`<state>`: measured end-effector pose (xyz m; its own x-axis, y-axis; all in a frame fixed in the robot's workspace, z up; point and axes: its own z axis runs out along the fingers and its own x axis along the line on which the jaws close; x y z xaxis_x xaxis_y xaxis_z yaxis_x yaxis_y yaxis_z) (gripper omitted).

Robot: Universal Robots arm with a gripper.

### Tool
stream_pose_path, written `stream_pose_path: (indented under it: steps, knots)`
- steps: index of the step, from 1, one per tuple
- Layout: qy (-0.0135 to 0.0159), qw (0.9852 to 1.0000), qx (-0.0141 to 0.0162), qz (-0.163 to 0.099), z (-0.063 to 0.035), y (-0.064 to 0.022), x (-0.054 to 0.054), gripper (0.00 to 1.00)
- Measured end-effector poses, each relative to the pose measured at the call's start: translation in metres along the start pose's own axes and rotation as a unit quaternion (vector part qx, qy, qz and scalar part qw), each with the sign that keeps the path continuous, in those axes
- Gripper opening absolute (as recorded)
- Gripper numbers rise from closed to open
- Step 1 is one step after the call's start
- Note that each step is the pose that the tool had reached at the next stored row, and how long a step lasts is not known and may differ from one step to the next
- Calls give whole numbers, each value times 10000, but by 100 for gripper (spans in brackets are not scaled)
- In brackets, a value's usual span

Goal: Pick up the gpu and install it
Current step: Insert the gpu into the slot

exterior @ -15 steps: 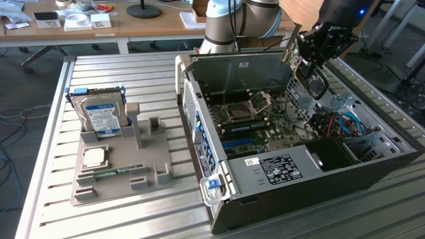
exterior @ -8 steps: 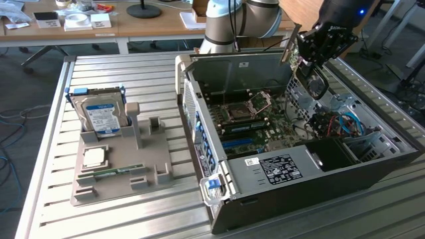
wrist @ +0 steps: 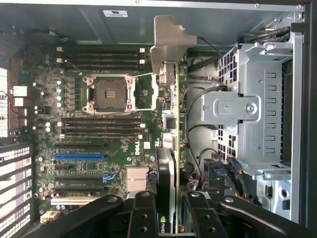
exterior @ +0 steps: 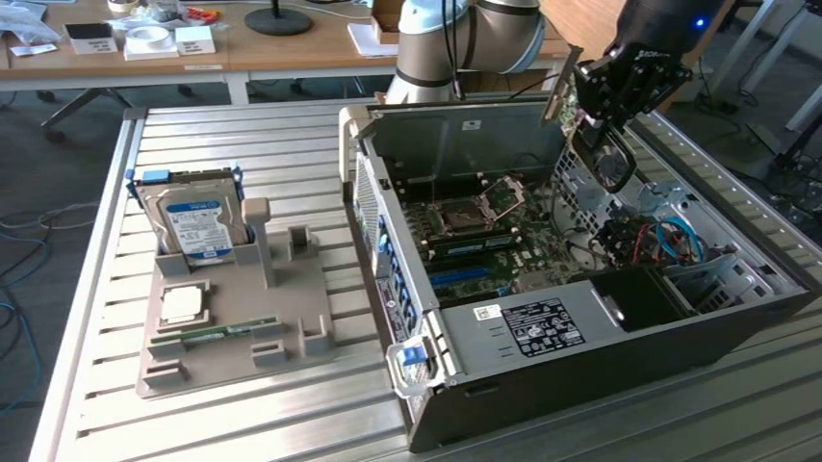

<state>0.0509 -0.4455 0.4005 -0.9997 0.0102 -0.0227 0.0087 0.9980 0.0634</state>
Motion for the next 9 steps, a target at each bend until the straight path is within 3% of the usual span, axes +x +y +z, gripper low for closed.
stream_pose_path:
  steps: [5, 9]
  knots:
    - [24, 9993, -9, -379, 9, 0, 0, 27]
    - [47, 9972, -17, -740, 14, -1, 0, 27]
